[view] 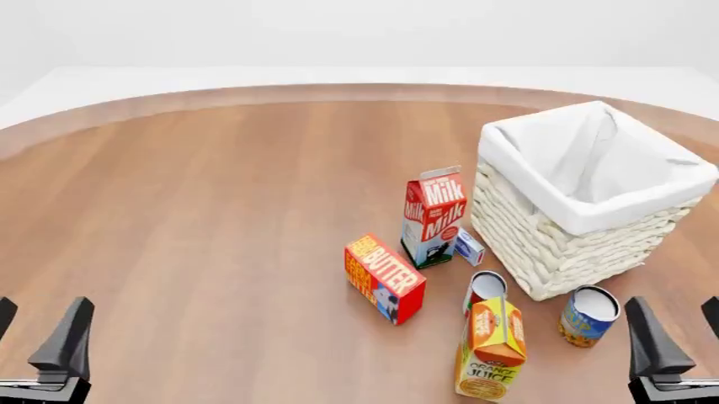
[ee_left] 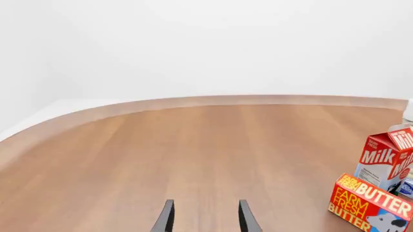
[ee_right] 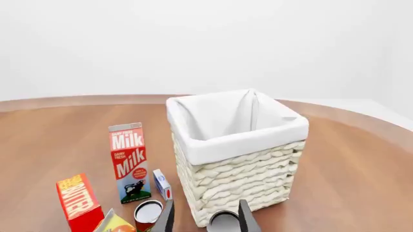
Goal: Pick up the alphabet soup, and put it in the basket.
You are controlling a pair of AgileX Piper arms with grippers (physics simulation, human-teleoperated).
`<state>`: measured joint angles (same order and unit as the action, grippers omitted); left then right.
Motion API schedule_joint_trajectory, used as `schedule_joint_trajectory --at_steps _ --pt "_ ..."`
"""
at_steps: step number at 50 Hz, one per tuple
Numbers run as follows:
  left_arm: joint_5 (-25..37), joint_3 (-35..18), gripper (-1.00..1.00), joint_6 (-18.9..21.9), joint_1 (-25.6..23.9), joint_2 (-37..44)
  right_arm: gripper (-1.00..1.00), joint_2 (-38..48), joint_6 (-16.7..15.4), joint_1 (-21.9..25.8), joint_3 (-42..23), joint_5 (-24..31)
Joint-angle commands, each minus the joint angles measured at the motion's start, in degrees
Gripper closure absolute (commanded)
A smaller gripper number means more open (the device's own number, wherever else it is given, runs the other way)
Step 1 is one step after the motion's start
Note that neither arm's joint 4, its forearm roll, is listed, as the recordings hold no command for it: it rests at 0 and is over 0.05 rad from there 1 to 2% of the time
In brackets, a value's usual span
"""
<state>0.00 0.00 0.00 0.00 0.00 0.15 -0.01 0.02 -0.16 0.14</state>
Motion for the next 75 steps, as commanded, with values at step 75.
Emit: schedule_joint_trajectory --at_steps 75 --pt "0.0 0.0 -1.00 0.0 0.0 0.0 -1.00 8.5 -8.1 -0.7 -9.6 14.3"
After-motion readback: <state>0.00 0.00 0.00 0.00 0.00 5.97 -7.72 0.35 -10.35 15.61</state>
